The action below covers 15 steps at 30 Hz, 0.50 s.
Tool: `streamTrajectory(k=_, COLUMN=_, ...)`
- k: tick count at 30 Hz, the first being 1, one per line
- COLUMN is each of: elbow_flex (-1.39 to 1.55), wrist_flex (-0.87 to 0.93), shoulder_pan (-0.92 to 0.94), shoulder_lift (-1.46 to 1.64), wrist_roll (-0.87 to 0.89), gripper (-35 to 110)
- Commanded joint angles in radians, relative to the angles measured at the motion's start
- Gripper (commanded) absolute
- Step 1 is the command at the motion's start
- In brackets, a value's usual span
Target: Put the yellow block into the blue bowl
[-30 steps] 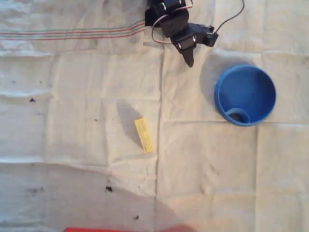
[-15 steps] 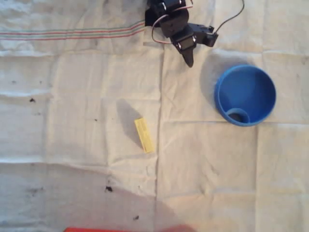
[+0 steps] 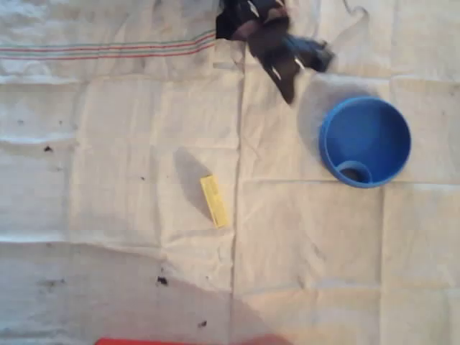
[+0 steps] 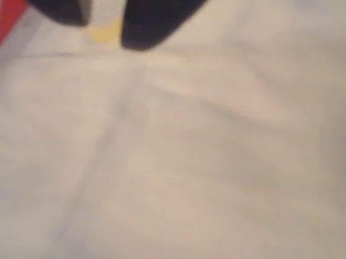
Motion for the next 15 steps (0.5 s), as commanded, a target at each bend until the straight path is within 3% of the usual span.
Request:
streamTrajectory(k=1, elbow_flex=-0.362, wrist_flex=-0.026, shoulder_pan=0.066, shoulder_lift=-0.313, wrist_roll=0.009, gripper=0)
streamTrajectory(k=7, elbow_flex=-0.684, wrist_flex=0.067, shoulder_pan=0.161, shoulder_lift=-0.643, wrist_roll=-0.063, gripper=0)
streamTrajectory(k=15, elbow_flex=-1.020, wrist_flex=0.374, shoulder_pan=0.218, shoulder_lift=-0.867, wrist_roll=-0.439, gripper=0)
